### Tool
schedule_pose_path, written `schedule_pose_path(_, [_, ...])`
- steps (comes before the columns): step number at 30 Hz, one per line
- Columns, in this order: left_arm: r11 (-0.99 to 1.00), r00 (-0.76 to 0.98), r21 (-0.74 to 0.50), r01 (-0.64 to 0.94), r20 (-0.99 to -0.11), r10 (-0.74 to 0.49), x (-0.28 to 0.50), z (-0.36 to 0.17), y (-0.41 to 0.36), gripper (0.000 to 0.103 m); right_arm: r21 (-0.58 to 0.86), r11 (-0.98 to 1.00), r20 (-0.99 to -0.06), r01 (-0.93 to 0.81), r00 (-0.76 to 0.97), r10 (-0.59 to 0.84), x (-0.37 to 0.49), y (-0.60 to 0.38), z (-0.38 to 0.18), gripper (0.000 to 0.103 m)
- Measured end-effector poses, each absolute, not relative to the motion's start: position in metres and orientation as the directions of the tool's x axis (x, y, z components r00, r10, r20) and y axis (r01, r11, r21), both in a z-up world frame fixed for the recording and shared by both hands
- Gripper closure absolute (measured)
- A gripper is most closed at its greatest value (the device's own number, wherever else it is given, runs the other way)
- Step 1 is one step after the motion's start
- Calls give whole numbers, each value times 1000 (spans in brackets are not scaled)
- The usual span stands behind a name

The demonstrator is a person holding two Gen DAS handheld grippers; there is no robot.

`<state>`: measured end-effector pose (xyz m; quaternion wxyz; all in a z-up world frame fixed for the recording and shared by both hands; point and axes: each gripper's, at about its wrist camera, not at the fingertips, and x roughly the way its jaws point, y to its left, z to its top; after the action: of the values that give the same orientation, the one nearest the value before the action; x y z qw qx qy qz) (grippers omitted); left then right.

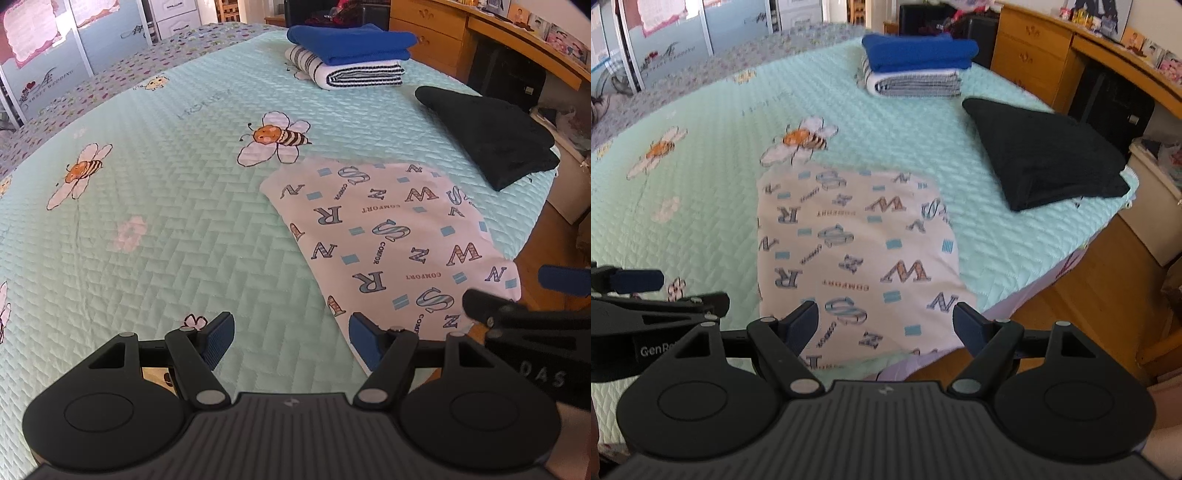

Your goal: Fold clothes

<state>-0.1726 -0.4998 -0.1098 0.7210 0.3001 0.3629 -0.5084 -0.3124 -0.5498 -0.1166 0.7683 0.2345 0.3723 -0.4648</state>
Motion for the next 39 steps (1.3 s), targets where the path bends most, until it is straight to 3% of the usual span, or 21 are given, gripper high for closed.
schedule_pose_path(12, [297,232,79,951,-820,-523,-172,-108,-499,30,37,483,-735,875,351,-580,-315,-545,-107,18])
schedule_pose_path(19, [318,197,20,948,-822,-535,-162,-109,-495,12,-1,473,-680,881,346,-647,-315,-539,-102,10])
schedule_pose_path(27, [320,217,40,947,-813,-540,-164,-107,-494,9,15,478,-656,878,369,-658,-319,-536,-98,10])
schedule_pose_path(30, [331,223,42,943,-817,-532,-163,-108,-494,3,20,478,-649,878,374,-662,-320,-533,-98,10])
schedule_pose_path(39, [341,215,21,940,-812,-542,-162,-107,-492,2,48,510,-599,859,433,-673,-323,-525,-92,10])
